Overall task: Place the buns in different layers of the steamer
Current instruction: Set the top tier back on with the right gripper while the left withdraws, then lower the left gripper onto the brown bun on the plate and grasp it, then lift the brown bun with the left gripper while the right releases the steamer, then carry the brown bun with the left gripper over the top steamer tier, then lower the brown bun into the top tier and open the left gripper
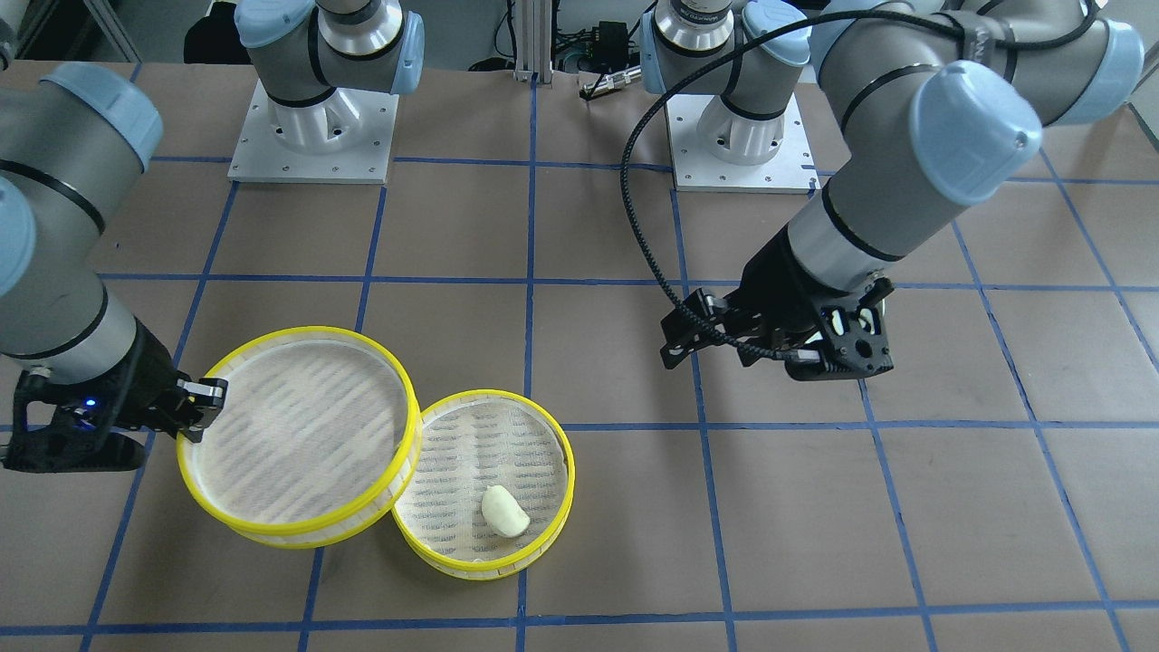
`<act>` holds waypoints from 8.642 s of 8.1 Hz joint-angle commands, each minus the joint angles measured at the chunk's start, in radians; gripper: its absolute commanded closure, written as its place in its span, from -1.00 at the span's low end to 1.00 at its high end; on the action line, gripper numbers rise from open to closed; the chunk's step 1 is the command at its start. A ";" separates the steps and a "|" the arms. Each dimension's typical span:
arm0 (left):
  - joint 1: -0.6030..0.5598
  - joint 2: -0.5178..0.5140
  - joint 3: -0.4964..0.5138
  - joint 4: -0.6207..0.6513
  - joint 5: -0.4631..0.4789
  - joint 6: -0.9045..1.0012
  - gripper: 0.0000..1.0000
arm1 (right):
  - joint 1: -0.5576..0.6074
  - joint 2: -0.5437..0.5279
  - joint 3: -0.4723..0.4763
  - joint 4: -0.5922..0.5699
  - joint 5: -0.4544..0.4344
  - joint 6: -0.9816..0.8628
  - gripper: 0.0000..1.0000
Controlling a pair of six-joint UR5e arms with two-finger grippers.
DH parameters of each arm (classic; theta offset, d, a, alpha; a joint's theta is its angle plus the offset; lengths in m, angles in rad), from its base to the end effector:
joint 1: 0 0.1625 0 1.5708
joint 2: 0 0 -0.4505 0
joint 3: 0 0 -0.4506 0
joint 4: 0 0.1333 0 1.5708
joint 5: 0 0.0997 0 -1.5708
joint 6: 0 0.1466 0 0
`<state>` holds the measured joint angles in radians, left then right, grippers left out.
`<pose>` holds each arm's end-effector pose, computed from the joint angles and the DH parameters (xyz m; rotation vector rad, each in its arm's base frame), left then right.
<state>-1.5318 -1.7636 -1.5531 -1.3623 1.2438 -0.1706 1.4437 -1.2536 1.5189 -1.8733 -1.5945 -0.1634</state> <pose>-0.1555 -0.6409 0.3907 0.2866 -2.7985 0.0163 0.0425 -0.6914 0.3296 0.0558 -3.1118 0.0519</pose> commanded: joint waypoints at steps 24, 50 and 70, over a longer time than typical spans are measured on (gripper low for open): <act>0.403 -0.108 -0.499 -0.055 0.581 0.798 -0.63 | 0.239 0.140 0.037 -0.147 0.039 0.390 1.00; 0.010 -0.011 -0.008 0.138 -0.094 -0.128 1.00 | 0.159 -0.262 -0.006 0.310 -0.001 0.321 -0.66; -0.222 -0.242 0.011 0.413 -0.230 -0.468 -0.98 | 0.156 -0.259 -0.006 0.306 -0.002 0.272 -0.67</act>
<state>-1.7549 -2.0284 -1.5473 -0.9481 0.9763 -0.6533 1.6000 -1.5125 1.5125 -1.5668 -1.5969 0.1089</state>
